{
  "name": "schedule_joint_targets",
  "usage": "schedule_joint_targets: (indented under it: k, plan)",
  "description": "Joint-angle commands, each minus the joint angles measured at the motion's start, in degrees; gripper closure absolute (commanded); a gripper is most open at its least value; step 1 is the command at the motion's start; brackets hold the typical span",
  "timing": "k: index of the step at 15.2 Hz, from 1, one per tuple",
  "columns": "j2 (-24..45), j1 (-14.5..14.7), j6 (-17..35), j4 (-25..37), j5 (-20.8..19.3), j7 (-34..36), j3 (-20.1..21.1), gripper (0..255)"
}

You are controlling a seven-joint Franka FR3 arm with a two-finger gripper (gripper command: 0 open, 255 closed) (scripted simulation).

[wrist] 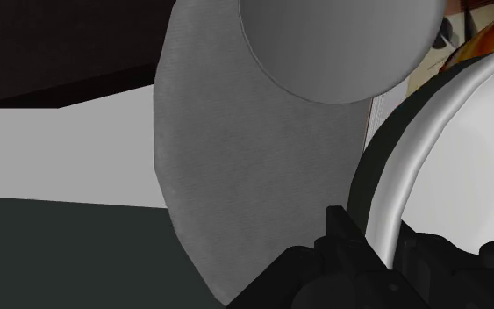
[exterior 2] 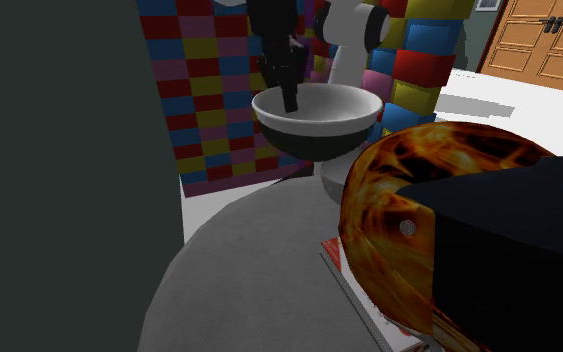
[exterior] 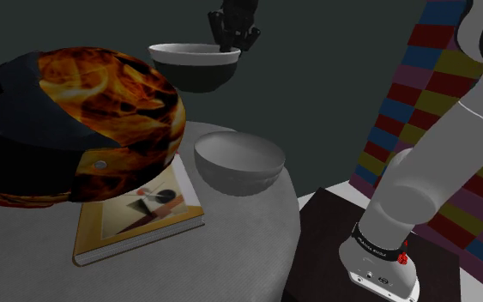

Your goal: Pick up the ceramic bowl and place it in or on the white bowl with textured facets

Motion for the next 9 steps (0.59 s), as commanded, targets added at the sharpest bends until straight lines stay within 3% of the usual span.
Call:
schedule_joint_targets:
  k: [1, 9]
  plan:
    - [-4.0, 0.39, -0.01, -3.75, 0.88, 0.51, 0.16, 255]
    - [-18.58, 2.84, -2.88, -14.02, 4.5, 4.8, 1.55, 255]
